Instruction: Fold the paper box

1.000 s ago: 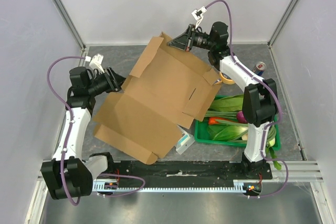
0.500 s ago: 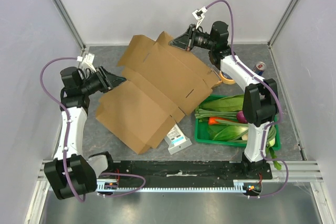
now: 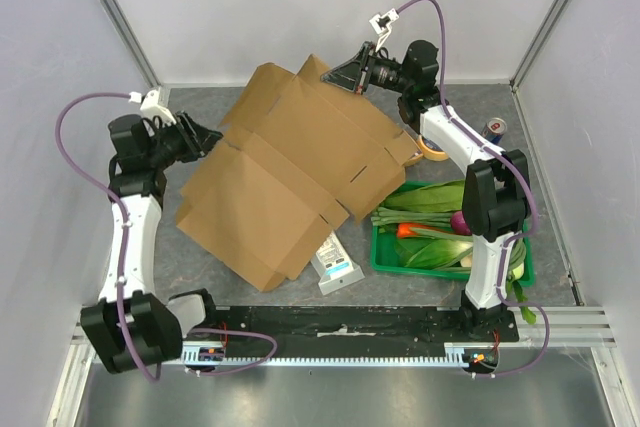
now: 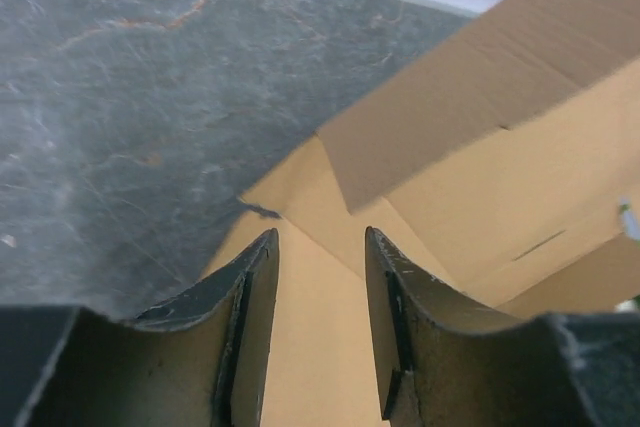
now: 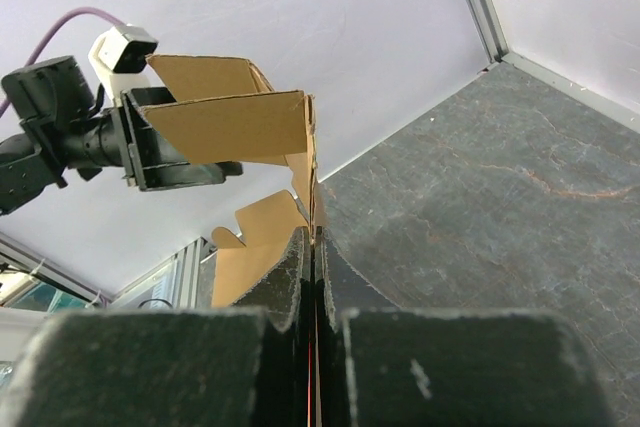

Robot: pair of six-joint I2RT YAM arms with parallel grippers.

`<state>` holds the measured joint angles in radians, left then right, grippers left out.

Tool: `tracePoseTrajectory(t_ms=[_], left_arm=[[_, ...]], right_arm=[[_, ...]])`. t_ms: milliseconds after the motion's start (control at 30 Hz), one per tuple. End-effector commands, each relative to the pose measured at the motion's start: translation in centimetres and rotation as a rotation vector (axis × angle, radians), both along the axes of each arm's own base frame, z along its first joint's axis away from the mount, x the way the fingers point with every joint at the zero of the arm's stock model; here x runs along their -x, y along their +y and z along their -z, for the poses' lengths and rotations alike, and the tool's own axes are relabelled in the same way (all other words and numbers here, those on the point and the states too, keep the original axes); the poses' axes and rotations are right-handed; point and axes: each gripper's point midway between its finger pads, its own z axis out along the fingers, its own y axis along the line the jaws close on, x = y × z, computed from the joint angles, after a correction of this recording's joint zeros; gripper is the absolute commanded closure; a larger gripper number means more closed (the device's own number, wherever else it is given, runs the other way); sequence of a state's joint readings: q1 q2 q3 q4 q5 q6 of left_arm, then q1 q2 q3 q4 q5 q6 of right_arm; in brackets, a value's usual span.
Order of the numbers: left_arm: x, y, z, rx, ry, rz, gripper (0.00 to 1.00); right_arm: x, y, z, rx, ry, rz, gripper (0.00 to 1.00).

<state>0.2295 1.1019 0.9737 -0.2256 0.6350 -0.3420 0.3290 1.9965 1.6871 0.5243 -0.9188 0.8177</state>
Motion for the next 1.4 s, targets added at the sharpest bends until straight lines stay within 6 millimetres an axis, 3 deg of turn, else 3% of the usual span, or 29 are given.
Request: tracePoseTrajectory(t_ms=[0,133,267,367,500,700,833,933,1067,1200,1233,1267,1367], left_arm=[[-1.9,1.1,0.6,-0.207,-0.041,0.084,0.52],[-3.3,0.9,1.7,-0.208,0.003,0.144,0.51],[-4.8,0.2,-0.4,-0.185,-0.075,0.186,0.50],[-5.3,-1.1,-0.6,-0.168,-0.088,0.243,0.50],[-5.4,-2.2,1.2,-0.137,-0.027,0.275,0.51],[-5.4,-3.5,1.3,-0.169,-0.029,0.260,0.56],[-5.1,-4.9,1.0,-0.188,-0.044,0.251,0.65],[-4.3,-6.0,1.5,-0.167,-0.026,0.246,0.78],[-3.1,-6.0,3.2,-0.105,0.025,0.178,0.86],[-1.9,-6.3,3.8,-0.051,0.013,0.072,0.89],[-1.2,-6.8,5.6,-0.037,0.038,0.068,0.89],[-1.5,-7.0,4.9,-0.019,-0.019,0.065,0.88],[-1.3,-7.8,6.0,0.042,-0.012,0.074,0.82]], right_arm=[[1.1,-0.4,-3.6,-0.043,-0.098,-0.020,1.00],[1.1,-0.1,-3.8,-0.052,-0.097,-0.038,1.00],[1.1,-0.1,-3.8,-0.055,-0.105,-0.045,1.00],[1.0,0.0,-3.8,-0.058,-0.101,-0.046,1.00],[0.9,0.0,-4.2,-0.074,-0.108,-0.046,1.00],[1.0,0.0,-4.5,-0.081,-0.115,-0.045,1.00],[1.0,0.1,-4.4,-0.086,-0.109,-0.047,1.00],[1.0,0.1,-4.5,-0.092,-0.102,-0.035,1.00],[0.9,0.0,-4.6,-0.105,-0.090,0.001,1.00],[1.4,0.6,-3.8,-0.106,-0.077,-0.003,1.00],[1.7,0.9,-3.8,-0.106,-0.083,-0.011,1.00],[2.2,1.5,-3.7,-0.101,-0.091,-0.025,1.00],[3.1,2.7,-3.6,-0.087,-0.100,-0.044,1.00]])
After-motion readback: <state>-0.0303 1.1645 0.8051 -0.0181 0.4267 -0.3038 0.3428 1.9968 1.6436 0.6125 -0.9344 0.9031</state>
